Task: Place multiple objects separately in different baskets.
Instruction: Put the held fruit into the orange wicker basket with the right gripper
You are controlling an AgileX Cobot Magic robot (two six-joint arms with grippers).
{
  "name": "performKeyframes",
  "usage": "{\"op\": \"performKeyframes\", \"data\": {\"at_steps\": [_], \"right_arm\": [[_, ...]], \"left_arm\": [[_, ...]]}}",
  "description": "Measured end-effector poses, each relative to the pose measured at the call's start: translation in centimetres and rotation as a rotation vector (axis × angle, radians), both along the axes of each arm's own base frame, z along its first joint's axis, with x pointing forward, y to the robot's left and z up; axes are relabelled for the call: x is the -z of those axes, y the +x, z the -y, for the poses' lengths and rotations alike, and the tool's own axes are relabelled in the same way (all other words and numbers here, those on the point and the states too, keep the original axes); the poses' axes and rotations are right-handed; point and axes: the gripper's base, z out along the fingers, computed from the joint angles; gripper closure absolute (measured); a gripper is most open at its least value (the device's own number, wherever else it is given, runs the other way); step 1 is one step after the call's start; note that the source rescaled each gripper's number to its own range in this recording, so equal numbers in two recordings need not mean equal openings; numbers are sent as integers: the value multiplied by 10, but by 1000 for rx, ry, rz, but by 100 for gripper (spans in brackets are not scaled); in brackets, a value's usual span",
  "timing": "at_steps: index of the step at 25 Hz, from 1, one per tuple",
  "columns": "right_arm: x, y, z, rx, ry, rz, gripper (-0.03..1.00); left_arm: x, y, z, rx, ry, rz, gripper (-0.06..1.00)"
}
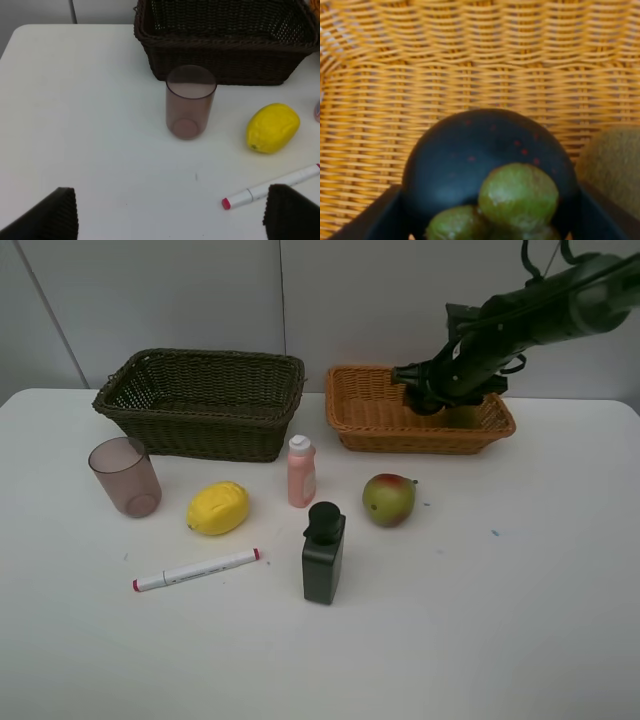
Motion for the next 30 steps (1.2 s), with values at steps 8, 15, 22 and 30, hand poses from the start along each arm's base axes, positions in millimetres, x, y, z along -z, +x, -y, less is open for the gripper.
{"op": "performKeyframes", "data": {"at_steps": [8, 15, 22, 30], "right_arm": [[2, -2, 1, 7, -9, -27, 48], [3, -3, 0, 6, -14, -40, 48], [2, -3, -1, 9, -9, -41, 48], [2, -3, -1, 9, -9, -42, 47]], "left_arm": [[0, 0, 0, 0, 0, 0, -2], [0, 0, 0, 0, 0, 0, -2], [0, 0, 0, 0, 0, 0, -2], [0, 0, 0, 0, 0, 0, -2]]}}
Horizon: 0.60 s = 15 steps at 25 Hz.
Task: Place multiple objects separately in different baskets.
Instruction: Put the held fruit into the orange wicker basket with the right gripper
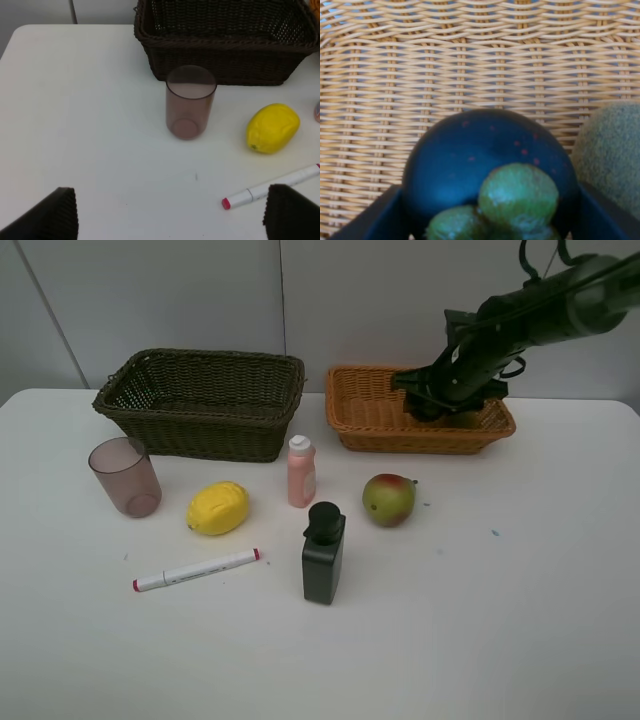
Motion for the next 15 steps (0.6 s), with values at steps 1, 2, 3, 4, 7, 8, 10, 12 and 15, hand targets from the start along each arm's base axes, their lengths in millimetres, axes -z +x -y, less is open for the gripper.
{"op": "performKeyframes", "data": {"at_steps": [1, 2, 3, 4, 7, 8, 10, 12, 15], "right_arm": [[0, 0, 0, -2, -3, -1, 38], [0, 0, 0, -3, -4, -1, 21], [0, 0, 0, -3, -4, -1, 12], [0, 0, 0, -5, -5, -1, 6], [0, 0, -1, -6, -4, 0, -2], [0, 0, -1, -6, -4, 0, -3], [0, 0, -1, -6, -4, 0, -3], [0, -1, -1, -7, -4, -2, -3], [-6, -4, -6, -14, -5, -5, -3]], "left_arm": [[0, 0, 0, 0, 0, 0, -2], [0, 0, 0, 0, 0, 0, -2], [0, 0, 0, 0, 0, 0, -2], [0, 0, 0, 0, 0, 0, -2], [0, 0, 0, 0, 0, 0, -2], [0, 0, 0, 0, 0, 0, -2], [0, 0, 0, 0, 0, 0, -2], [0, 0, 0, 0, 0, 0, -2], [0, 0, 0, 0, 0, 0, -2]]}}
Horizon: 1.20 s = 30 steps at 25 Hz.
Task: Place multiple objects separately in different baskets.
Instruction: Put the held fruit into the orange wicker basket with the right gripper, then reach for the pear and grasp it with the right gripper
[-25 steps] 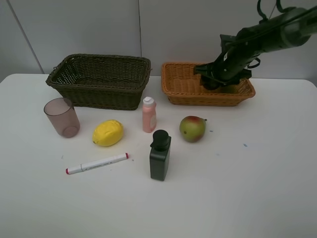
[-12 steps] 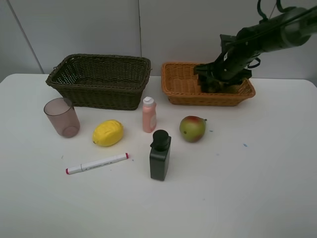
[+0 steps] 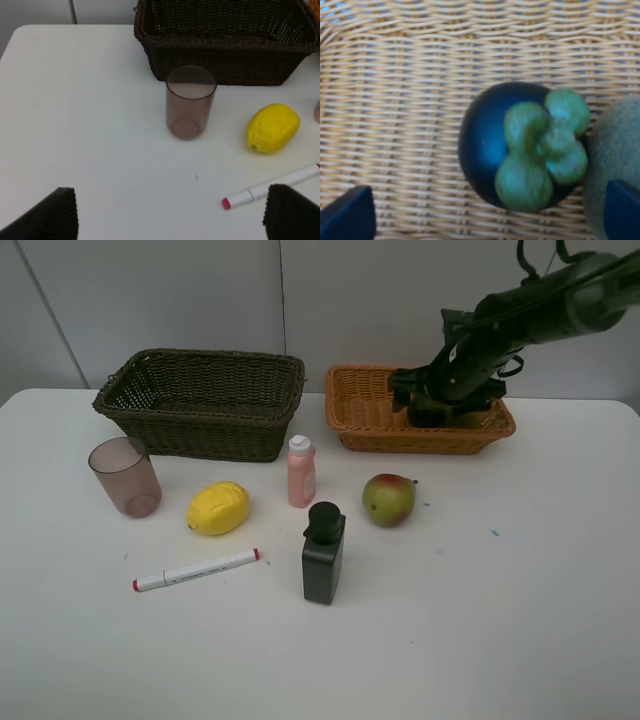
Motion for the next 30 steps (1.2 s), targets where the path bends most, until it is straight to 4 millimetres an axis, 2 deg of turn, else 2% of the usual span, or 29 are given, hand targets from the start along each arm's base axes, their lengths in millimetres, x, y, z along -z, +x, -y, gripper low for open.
{"op": "performKeyframes", "data": {"at_steps": [9, 13, 18, 25, 30], "right_arm": [[-49, -21, -5, 0, -18, -7, -3], [-72, -38, -5, 10, -47, -62, -3], [-94, -65, -22, -22, -81, -133, -3], [-95, -97, -57, -72, -42, -295, -3], [-82, -111, -75, -88, 14, -333, -3]], "left_arm": [[0, 0, 0, 0, 0, 0, -2], [0, 0, 0, 0, 0, 0, -2], [0, 0, 0, 0, 0, 0, -2], [0, 0, 0, 0, 0, 0, -2], [0, 0, 0, 0, 0, 0, -2]]}}
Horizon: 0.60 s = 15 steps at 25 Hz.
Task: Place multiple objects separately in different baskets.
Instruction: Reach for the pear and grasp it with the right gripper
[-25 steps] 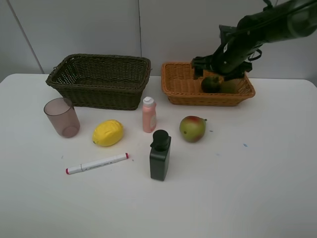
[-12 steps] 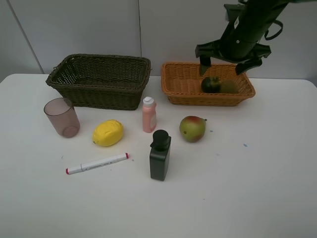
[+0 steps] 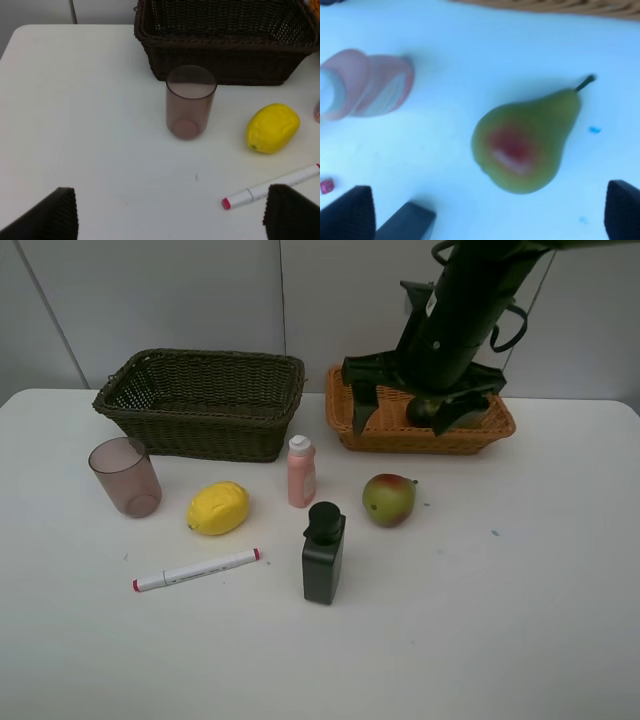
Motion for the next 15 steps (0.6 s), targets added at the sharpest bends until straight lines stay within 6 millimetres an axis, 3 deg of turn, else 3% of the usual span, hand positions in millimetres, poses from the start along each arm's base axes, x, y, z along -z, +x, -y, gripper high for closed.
{"op": "performKeyframes", "data": {"at_steps": [8, 15], "right_arm": [[53, -8, -1, 11, 20, -20, -3], [91, -2, -5, 10, 4, -52, -3]], "left_arm": [[0, 0, 0, 0, 0, 0, -2], [0, 0, 0, 0, 0, 0, -2]]}}
